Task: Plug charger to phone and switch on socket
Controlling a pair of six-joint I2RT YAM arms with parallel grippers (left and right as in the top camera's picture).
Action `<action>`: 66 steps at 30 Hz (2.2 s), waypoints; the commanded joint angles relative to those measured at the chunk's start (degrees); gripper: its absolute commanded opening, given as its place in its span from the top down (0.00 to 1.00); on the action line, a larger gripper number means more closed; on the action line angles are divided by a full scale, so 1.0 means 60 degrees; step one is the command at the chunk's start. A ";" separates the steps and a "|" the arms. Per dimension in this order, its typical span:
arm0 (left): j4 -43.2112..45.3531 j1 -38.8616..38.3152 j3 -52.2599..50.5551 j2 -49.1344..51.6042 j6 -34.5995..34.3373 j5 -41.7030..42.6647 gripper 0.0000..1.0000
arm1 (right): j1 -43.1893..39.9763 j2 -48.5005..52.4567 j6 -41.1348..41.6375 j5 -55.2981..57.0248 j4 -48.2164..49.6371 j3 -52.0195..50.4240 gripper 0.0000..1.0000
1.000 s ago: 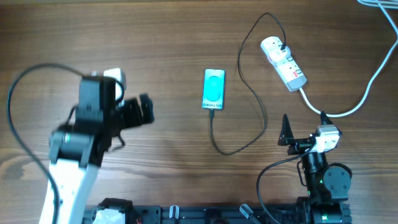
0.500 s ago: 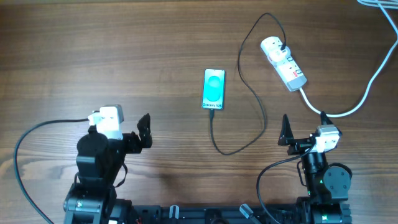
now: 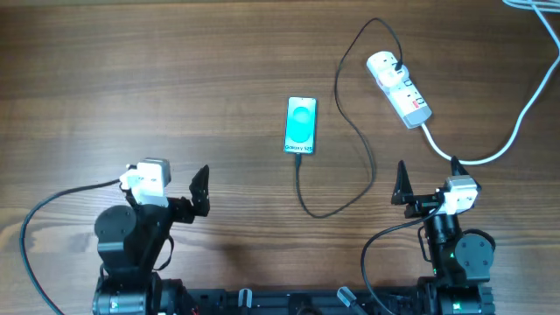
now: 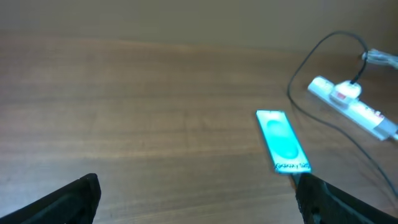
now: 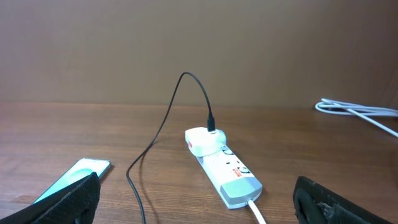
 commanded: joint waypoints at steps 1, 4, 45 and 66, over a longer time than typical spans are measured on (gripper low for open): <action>0.0714 0.0044 -0.0936 -0.0754 -0.0616 0.0124 0.00 | 0.0011 -0.0095 -0.0080 0.0091 0.0004 -0.0011 0.00; 0.1300 0.0044 -0.1694 -0.1647 -0.0772 -0.0029 0.00 | 0.0011 -0.0095 -0.0080 0.0091 0.0004 -0.0011 0.00; 0.2980 -0.0117 -0.3643 -0.3384 -0.0557 -0.2805 0.00 | 0.0011 -0.0095 -0.0080 0.0095 0.0004 -0.0011 0.00; 0.2922 -0.0113 -0.3643 -0.3384 0.0772 -0.2426 0.00 | 0.0011 -0.0095 -0.0080 0.0091 0.0004 -0.0011 0.00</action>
